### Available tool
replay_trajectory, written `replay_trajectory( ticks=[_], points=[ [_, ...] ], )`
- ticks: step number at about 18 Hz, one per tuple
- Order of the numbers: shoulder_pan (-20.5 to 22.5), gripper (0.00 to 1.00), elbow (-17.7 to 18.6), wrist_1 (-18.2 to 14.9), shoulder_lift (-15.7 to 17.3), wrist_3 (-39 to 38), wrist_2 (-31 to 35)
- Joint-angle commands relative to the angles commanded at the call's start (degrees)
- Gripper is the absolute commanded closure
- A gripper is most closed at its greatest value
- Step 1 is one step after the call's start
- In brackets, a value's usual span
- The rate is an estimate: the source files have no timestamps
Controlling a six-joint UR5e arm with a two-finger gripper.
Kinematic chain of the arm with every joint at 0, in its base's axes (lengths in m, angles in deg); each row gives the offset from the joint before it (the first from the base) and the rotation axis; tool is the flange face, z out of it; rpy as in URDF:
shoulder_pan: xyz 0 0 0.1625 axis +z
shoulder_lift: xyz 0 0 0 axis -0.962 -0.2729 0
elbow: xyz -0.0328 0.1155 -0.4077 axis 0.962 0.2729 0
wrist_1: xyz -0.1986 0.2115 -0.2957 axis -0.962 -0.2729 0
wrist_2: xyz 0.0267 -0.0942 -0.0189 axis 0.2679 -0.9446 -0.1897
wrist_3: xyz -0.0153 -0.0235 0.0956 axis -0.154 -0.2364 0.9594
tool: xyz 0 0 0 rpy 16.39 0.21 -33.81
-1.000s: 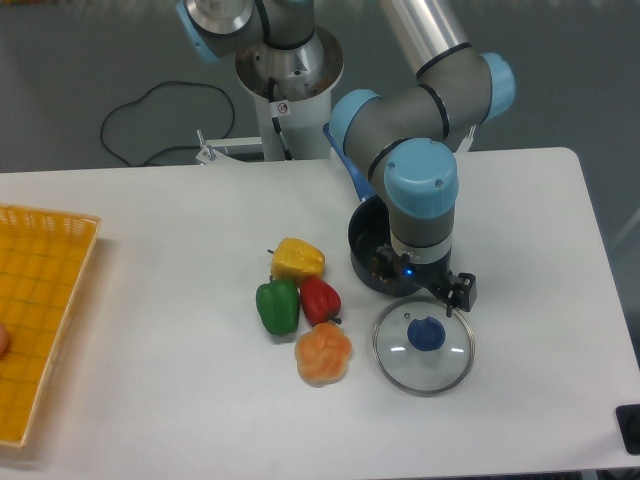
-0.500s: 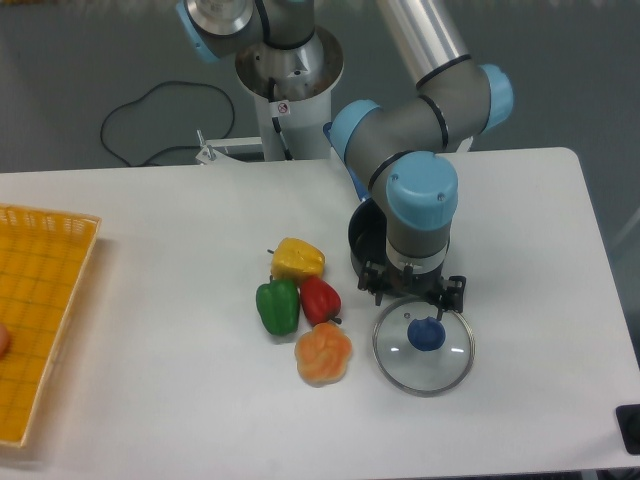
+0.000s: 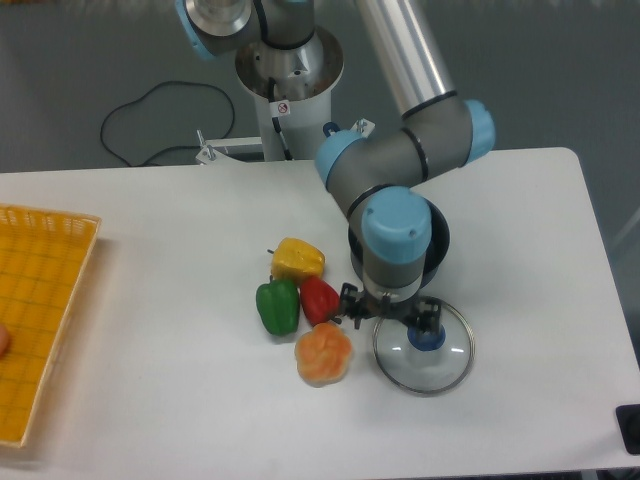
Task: Pick up the bread
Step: 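Move the gripper toward the orange bun beside the red pepper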
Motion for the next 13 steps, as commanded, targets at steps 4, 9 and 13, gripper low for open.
replay_trajectory(
  ticks=[4,9,13],
  points=[
    [-0.7,0.0,0.0,0.1,-0.3,0.3,-2.9],
    [-1.1,0.0,0.4,0.2,-1.1,1.4,-3.9],
    [-1.8,0.05,0.5,0.2,-1.8,1.6,-3.9]
  ],
)
